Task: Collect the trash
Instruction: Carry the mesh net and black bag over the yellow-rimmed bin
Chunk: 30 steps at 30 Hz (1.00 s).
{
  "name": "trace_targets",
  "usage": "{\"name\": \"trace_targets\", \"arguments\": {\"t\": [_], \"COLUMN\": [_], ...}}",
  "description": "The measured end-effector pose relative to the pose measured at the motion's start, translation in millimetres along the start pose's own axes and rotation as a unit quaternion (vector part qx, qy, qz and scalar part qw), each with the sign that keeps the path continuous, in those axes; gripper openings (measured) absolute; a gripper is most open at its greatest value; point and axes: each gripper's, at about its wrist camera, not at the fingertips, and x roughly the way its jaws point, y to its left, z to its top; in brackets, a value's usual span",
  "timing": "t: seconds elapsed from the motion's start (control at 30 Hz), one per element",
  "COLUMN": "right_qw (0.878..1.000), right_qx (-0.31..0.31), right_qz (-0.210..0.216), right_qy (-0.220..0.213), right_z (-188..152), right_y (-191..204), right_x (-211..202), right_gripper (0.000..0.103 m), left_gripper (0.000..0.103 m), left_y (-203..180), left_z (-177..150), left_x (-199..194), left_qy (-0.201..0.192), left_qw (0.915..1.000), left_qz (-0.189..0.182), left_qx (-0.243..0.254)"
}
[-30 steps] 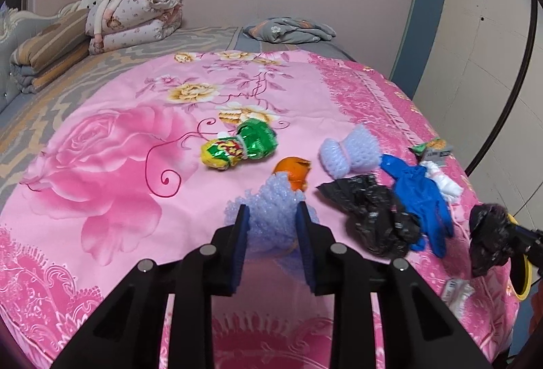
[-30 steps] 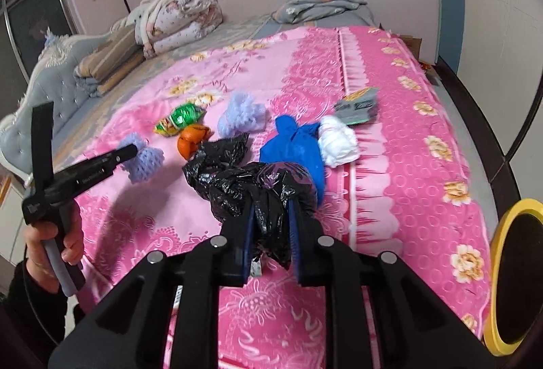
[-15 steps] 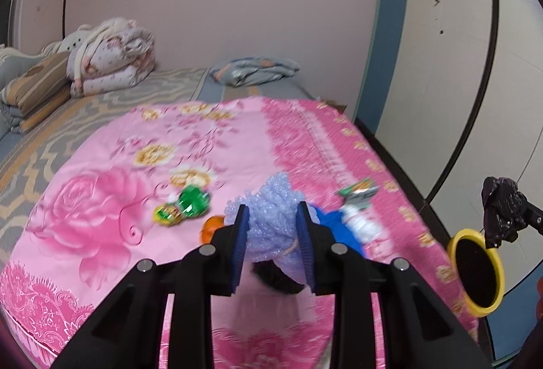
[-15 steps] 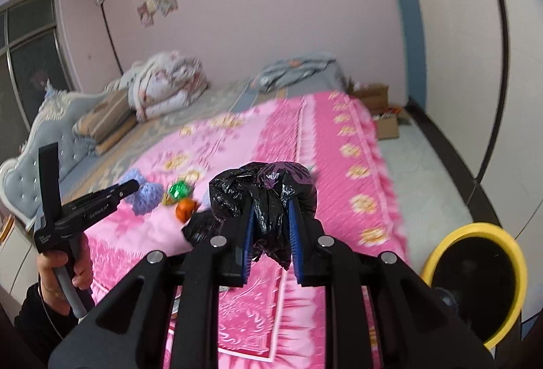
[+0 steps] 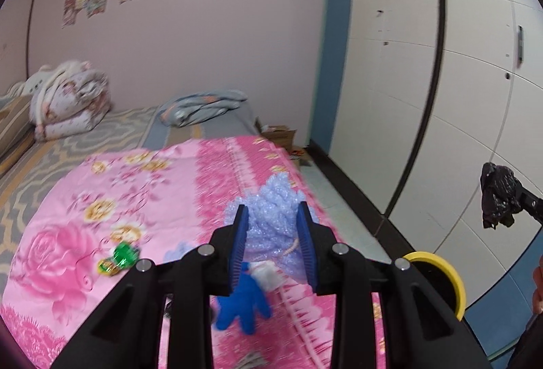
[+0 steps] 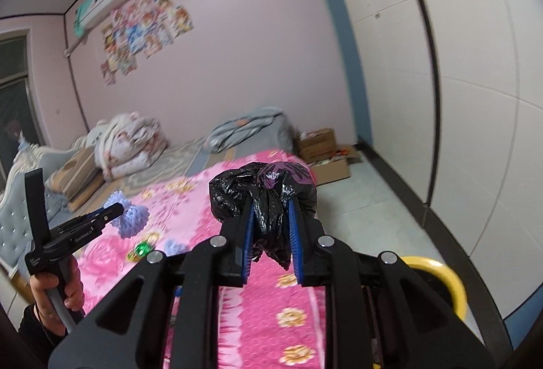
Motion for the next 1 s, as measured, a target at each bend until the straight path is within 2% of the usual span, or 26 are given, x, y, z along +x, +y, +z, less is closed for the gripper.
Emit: {"name": "trace_targets", "arguments": {"t": [0.37, 0.7, 1.0], "right_qw": [0.995, 0.989, 0.983], "right_qx": [0.018, 0.065, 0.089], "right_qz": [-0.08, -0.122, -0.157], "right_qy": [-0.054, -0.053, -0.046], "right_z": [37.8, 53.3, 48.9], "right_y": [-75.0, -135.4, -177.5], "right_x": [-44.0, -47.8, -31.6], "right_gripper": [0.018, 0.018, 0.018], "left_gripper": [0.028, 0.028, 0.028], "left_y": [-92.7, -154.7, -191.6], "left_z": [37.7, 53.9, 43.7], "left_x": [9.1, 29.1, 64.7], "left_qy": [-0.024, -0.019, 0.006], "left_qw": [0.9972, 0.9929, 0.9892], "left_qz": [-0.053, -0.088, -0.118], "left_qx": [0.046, 0.078, 0.087]}}
